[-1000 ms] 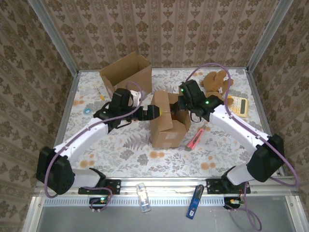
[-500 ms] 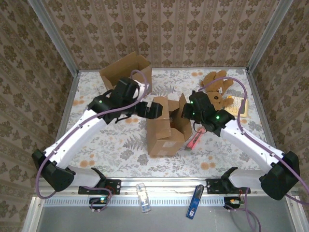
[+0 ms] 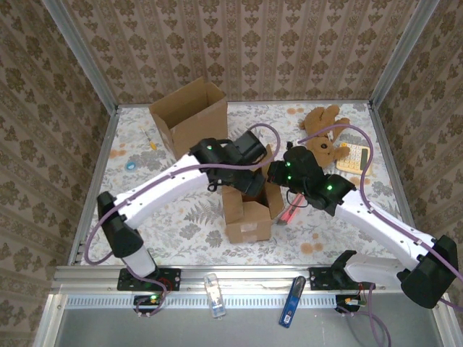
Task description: Unpack the express box
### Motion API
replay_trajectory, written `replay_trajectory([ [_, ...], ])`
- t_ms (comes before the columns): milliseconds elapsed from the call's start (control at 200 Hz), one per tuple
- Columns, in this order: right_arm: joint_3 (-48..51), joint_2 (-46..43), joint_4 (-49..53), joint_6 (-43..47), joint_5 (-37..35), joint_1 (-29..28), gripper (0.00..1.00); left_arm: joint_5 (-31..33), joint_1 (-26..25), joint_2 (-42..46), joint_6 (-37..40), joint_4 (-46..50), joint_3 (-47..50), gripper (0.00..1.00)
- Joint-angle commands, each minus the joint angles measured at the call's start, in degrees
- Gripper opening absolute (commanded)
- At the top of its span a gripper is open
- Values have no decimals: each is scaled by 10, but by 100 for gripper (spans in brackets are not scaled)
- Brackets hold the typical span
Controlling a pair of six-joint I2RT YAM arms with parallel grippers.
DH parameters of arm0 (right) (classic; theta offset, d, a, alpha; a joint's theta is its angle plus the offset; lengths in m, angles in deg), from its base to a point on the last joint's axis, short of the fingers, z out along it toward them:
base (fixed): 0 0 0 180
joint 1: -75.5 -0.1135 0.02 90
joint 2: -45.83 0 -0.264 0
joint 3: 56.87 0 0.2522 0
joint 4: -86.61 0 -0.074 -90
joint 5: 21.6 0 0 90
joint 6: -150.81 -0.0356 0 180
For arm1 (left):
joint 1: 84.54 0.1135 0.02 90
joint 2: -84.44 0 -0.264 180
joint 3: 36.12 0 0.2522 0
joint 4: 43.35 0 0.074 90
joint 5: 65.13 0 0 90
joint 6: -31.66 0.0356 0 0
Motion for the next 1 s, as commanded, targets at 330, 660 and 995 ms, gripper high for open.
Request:
replay_trajectory([
  [330, 17, -36, -21, -20, -43, -1, 0, 132, -34, -16, -103, 141, 1, 90],
  [660, 34, -50, -14, -18, -43, 9, 0, 115, -6, 136, -112, 74, 119, 63],
  [995, 39, -42, -41, 7, 14, 25, 0, -67, 57, 336, -25, -213, 322, 74],
])
